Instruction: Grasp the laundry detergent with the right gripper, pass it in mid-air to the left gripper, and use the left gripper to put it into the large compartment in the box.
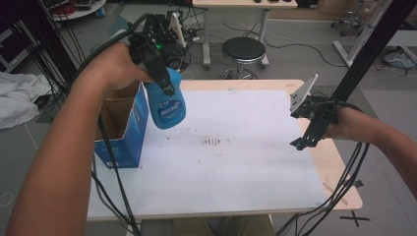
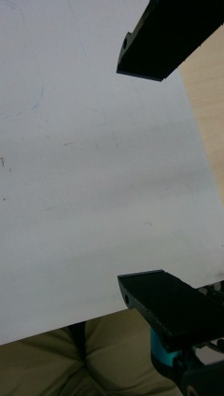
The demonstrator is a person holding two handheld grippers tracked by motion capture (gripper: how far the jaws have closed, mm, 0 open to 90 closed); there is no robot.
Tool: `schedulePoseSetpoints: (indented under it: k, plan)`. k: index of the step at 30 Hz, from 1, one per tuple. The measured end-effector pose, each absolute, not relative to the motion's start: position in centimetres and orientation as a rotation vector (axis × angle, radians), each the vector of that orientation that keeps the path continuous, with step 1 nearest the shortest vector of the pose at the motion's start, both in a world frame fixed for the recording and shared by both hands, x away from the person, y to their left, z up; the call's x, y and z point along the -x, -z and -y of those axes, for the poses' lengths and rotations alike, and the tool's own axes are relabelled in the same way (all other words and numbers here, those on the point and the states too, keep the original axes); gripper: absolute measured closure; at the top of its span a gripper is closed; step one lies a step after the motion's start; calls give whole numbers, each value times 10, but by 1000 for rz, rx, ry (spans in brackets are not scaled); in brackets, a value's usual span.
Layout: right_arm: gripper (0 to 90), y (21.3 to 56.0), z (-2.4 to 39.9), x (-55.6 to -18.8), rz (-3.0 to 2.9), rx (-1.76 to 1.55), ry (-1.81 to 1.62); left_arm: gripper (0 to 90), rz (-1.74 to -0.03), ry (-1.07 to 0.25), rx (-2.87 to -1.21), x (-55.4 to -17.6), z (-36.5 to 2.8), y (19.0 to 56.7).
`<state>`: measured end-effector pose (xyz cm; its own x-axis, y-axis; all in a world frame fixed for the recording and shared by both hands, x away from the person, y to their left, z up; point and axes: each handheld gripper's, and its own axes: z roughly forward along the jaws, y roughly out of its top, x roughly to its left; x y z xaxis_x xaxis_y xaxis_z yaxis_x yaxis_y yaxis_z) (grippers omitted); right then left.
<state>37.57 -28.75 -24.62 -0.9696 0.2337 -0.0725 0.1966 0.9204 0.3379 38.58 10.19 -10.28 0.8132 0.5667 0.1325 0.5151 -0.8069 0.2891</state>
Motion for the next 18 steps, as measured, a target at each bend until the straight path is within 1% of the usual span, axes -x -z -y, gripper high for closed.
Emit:
schedulePoseSetpoints:
  k: [10, 18]
  plan:
    - [9, 248, 288, -380, -2975, -327, -516, 379, -1018, -381, -2656, -385, -148, 76]
    - [10, 247, 289, -383, -2975, -338, -532, 379, -1122, -418, -2587, -378, -185, 66]
